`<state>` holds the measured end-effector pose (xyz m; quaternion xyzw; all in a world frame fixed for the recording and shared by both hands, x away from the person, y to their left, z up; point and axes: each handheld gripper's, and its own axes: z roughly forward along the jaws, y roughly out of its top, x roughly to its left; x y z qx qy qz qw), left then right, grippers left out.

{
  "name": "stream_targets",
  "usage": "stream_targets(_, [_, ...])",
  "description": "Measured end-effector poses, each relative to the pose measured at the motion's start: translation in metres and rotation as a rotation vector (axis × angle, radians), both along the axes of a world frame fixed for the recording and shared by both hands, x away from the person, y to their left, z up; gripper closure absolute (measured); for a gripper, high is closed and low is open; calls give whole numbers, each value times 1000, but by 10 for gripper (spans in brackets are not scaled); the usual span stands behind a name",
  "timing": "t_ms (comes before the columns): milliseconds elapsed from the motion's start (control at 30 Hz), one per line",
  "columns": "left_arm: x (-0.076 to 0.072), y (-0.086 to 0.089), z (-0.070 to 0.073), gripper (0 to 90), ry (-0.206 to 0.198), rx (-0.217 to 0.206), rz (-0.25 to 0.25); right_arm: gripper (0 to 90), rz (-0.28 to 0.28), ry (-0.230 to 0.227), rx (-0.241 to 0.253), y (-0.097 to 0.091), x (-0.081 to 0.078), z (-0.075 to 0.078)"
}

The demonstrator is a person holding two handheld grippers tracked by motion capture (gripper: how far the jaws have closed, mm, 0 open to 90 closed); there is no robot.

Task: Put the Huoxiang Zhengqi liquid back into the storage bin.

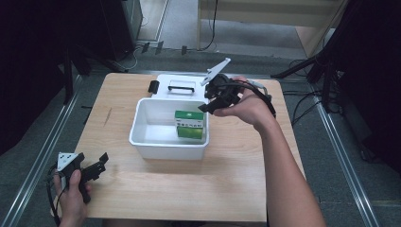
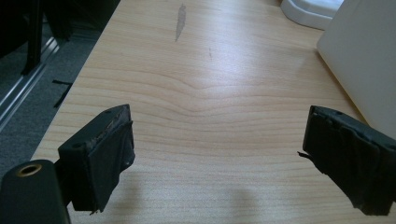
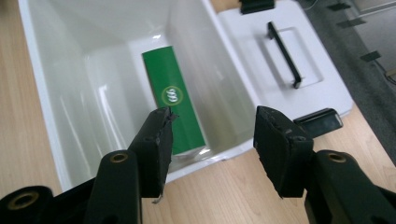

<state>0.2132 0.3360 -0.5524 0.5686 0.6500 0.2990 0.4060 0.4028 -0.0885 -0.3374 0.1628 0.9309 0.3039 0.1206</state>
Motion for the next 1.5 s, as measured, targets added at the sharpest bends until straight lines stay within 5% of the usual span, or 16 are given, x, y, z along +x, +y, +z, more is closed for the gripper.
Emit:
stream_targets(300, [0, 0, 0, 93, 0, 1, 2, 445, -142, -47, 192, -51, -2, -17])
stream_targets(467, [0, 0, 0, 93, 0, 3, 0, 407, -212, -87, 346, -75, -6, -34])
stream_targets(867, [0, -1, 0, 93, 2, 9, -2, 263, -420, -224, 528, -123, -17, -68])
stream_targets(1067, [1, -1, 0, 93, -2, 5, 2, 198, -502, -264, 569, -141, -28, -85])
stream_targets(1500, [1, -2, 0, 93, 7, 14, -4, 145, -563, -290, 578, -177, -52, -113])
